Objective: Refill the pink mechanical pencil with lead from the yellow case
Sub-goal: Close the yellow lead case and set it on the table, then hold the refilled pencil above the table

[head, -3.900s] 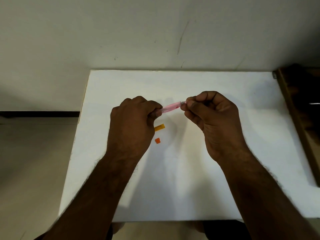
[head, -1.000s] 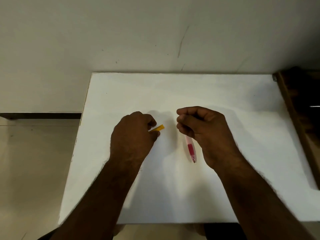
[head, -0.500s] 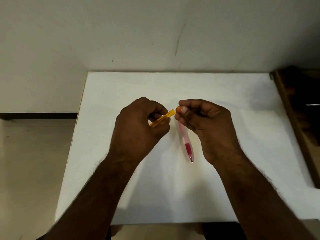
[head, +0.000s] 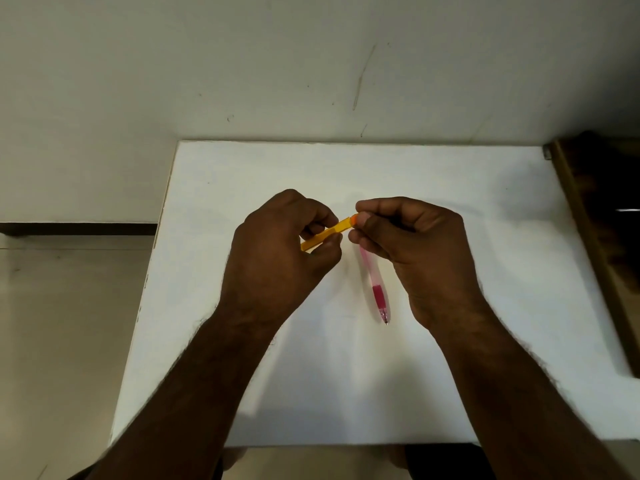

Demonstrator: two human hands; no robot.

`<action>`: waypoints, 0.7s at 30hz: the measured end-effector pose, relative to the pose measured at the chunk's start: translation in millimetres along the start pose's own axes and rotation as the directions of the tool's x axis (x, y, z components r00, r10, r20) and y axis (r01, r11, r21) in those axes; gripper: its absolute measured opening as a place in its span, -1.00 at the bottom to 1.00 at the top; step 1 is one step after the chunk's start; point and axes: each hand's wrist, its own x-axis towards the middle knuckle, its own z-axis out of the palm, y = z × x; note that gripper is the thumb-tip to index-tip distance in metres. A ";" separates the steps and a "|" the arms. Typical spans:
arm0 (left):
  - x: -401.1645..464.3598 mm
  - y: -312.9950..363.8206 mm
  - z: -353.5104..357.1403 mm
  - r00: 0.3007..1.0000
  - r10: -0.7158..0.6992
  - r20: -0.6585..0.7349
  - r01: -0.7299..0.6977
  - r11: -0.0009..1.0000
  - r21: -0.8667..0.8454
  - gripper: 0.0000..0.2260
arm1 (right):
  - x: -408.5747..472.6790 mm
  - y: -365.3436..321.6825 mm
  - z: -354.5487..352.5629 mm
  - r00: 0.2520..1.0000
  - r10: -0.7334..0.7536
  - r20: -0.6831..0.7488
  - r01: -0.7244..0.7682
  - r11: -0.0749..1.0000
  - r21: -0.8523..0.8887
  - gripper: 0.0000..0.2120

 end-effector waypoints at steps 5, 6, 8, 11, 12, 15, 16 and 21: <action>-0.4 -0.3 -0.4 1.000 0.020 0.011 -0.020 1.000 0.023 -0.89 | -0.7 1.6 0.5 0.996 -0.089 0.028 0.092 0.978 -0.186 -0.89; -0.4 -0.6 -0.3 1.000 0.023 0.015 -0.023 0.999 0.028 -0.89 | -1.1 1.7 0.8 0.994 -0.098 0.038 0.104 0.972 -0.210 -0.89; -0.5 -1.3 -0.3 1.000 0.008 0.021 -0.008 1.000 0.030 -0.88 | -1.6 2.0 1.6 0.993 -0.109 0.051 0.119 0.964 -0.239 -0.89; -1.4 -3.0 2.1 0.997 -0.065 0.036 0.065 0.998 0.009 -0.88 | -2.3 3.3 3.1 0.989 -0.128 0.074 0.145 0.938 -0.316 -0.86; -1.8 -3.7 3.8 0.993 -0.107 0.044 0.108 0.994 -0.003 -0.89 | -2.9 4.5 4.5 0.988 -0.134 0.082 0.155 0.925 -0.348 -0.83; -2.5 -6.2 9.6 0.963 -0.264 0.044 0.265 0.964 -0.003 -0.90 | -5.8 7.8 9.7 0.979 -0.174 0.103 0.202 0.864 -0.461 -0.75; -2.6 -7.6 11.3 0.949 -0.314 0.034 0.313 0.950 0.013 -0.89 | -6.3 8.5 10.6 0.977 -0.189 0.102 0.214 0.841 -0.496 -0.74; -4.8 -16.3 15.6 0.871 -0.492 -0.002 0.487 0.861 0.144 -0.89 | -1.8 8.7 1.1 0.976 -0.219 0.020 0.184 0.766 -0.616 -0.74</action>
